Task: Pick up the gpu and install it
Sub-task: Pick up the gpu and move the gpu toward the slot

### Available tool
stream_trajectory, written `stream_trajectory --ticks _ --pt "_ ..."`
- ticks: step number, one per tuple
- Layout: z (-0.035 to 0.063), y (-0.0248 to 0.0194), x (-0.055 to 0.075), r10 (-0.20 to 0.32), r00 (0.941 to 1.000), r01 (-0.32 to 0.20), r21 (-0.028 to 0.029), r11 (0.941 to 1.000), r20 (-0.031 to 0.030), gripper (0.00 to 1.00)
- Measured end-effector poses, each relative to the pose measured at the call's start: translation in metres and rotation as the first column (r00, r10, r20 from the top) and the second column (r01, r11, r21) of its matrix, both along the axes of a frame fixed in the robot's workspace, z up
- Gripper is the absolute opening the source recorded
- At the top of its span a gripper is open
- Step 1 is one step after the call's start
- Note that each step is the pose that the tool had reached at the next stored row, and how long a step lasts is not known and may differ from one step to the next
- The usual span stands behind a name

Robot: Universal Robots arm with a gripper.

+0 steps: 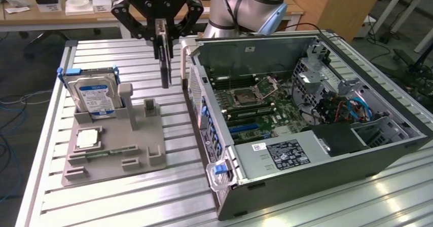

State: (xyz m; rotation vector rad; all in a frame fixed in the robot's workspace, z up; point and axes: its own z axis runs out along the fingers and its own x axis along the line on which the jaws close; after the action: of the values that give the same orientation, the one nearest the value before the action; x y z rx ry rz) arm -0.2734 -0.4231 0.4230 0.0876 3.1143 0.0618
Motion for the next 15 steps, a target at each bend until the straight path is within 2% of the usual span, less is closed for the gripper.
stream_trajectory --ticks 5,11,15 --pt "-0.0006 0.0000 0.006 0.009 1.0000 -0.009 0.0000 1.0000 0.0032 0.28" --pt "-0.0015 0.0000 0.010 0.058 0.9983 -0.058 -0.0001 0.9983 0.0032 0.28" --pt "-0.0019 0.0000 0.015 0.065 0.9979 -0.065 0.0000 0.9979 0.0032 0.28"
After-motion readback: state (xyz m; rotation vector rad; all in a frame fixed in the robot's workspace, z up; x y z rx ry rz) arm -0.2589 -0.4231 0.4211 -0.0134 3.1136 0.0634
